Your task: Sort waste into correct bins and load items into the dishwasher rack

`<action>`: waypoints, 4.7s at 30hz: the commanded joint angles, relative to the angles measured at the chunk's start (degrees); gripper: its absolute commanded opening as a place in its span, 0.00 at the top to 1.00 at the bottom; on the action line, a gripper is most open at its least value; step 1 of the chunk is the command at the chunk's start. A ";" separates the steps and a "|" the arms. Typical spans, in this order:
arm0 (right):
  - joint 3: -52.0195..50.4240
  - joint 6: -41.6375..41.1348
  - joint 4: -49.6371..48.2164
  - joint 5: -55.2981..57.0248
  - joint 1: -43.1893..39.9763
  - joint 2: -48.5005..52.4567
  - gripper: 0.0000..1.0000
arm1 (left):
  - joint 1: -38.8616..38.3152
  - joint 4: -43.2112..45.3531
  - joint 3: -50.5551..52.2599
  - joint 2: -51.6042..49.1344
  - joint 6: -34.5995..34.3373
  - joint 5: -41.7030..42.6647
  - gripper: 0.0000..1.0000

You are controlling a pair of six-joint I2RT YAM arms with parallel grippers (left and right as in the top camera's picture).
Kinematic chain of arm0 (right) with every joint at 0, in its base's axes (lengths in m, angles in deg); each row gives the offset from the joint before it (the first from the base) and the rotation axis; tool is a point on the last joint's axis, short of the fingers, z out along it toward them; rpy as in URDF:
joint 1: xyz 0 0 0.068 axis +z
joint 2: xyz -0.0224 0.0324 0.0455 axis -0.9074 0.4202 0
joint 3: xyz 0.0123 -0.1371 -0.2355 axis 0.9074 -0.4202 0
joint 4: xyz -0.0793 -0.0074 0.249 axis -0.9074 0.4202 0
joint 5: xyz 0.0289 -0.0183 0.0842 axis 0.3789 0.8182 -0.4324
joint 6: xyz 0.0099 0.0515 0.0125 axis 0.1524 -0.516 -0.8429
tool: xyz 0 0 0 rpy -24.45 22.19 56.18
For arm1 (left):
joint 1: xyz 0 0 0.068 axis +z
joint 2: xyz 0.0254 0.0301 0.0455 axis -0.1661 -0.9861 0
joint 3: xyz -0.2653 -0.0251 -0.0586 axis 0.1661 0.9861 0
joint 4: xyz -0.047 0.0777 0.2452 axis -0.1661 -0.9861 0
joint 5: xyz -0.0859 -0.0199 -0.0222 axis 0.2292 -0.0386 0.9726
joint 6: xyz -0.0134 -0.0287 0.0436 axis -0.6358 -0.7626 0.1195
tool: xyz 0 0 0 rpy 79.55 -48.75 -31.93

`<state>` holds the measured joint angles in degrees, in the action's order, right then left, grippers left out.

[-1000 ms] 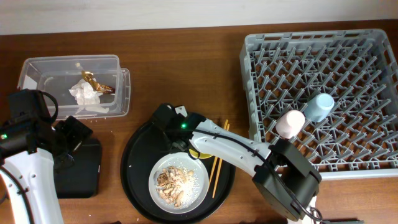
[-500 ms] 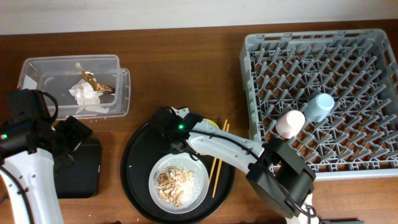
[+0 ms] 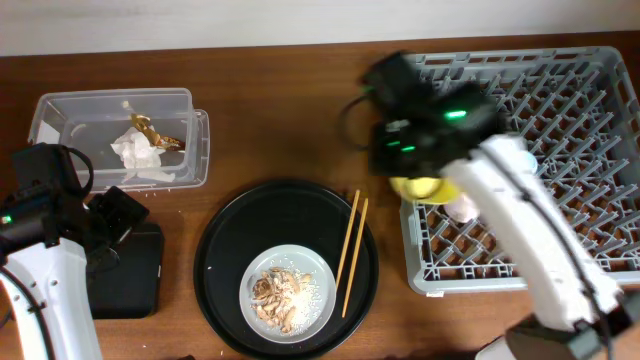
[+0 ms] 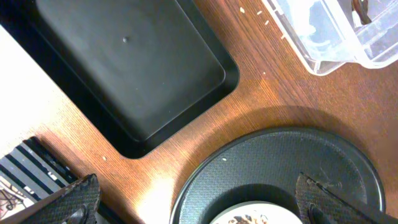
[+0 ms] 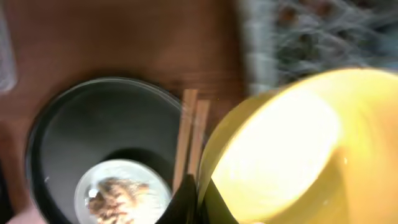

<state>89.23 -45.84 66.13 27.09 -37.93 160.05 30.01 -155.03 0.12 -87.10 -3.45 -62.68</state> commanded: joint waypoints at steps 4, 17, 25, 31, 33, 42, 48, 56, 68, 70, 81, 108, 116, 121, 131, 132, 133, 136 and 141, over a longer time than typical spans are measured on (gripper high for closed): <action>0.61 20.90 5.11 -16.61 -26.32 -7.96 0.96 | 0.35 -0.04 -0.85 0.02 -0.55 -0.22 0.01; -27.69 54.34 -3.02 -64.65 -62.82 -3.69 0.96 | 0.35 -0.04 -0.85 0.02 -0.55 -0.22 0.01; -32.17 63.73 -2.82 -70.82 -64.57 9.81 0.96 | 0.35 -0.04 -0.85 0.02 -0.55 -0.22 0.01; -32.17 63.76 1.57 -69.40 -73.31 13.07 0.96 | 0.35 -0.04 -0.85 0.02 -0.55 -0.22 0.01; -32.17 63.76 1.57 -66.55 -76.32 13.07 0.95 | 0.35 -0.04 -0.85 0.02 -0.55 -0.22 0.01; -30.84 63.69 5.55 -65.55 -81.26 9.29 0.52 | 0.35 -0.04 -0.85 0.02 -0.55 -0.22 0.01; -26.32 55.76 6.27 -54.62 -83.17 0.50 0.42 | 0.35 -0.04 -0.85 0.02 -0.55 -0.22 0.01; -25.59 52.92 6.95 -53.35 -83.19 -8.24 0.40 | 0.35 -0.04 -0.85 0.02 -0.55 -0.22 0.01; -27.19 36.13 -6.99 -40.57 -74.34 -8.76 0.82 | 0.35 -0.04 -0.85 0.02 -0.55 -0.22 0.01; -27.23 30.38 -9.77 -33.59 -69.57 -8.35 0.86 | 0.35 -0.04 -0.85 0.02 -0.55 -0.22 0.01; -27.30 19.30 -11.13 -16.09 -58.75 3.28 0.96 | 0.35 -0.04 -0.85 0.02 -0.55 -0.22 0.01; -27.30 20.22 -2.54 -12.74 -58.71 -9.53 0.96 | 0.35 -0.04 -0.85 0.02 -0.55 -0.22 0.01; -31.67 20.17 -12.90 -12.70 -53.79 -3.69 0.96 | 0.35 -0.04 -0.85 0.02 -0.55 -0.22 0.01; -31.67 14.75 -13.00 -3.98 -53.86 -0.09 0.96 | 0.35 -0.04 -0.85 0.02 -0.55 -0.22 0.01; -31.65 4.48 -7.87 6.29 -53.96 -0.11 0.96 | 0.35 -0.04 -0.85 0.02 -0.55 -0.22 0.01; -31.65 4.50 -7.78 6.27 -53.96 -0.11 0.96 | 0.35 -0.04 -0.85 0.02 -0.55 -0.22 0.01; -31.65 4.48 -7.41 6.27 -53.96 -0.11 0.96 | 0.35 -0.04 -0.85 0.02 -0.55 -0.22 0.01; -31.65 4.50 -7.17 6.43 -53.96 -0.11 0.96 | 0.35 -0.04 -0.85 0.02 -0.55 -0.22 0.01; -31.65 4.50 -6.29 7.43 -53.96 -0.11 0.96 | 0.35 -0.04 -0.85 0.02 -0.55 -0.22 0.01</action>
<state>58.04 -40.42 59.25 32.97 -92.05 159.75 30.01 -155.05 0.10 -87.10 -3.45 -62.68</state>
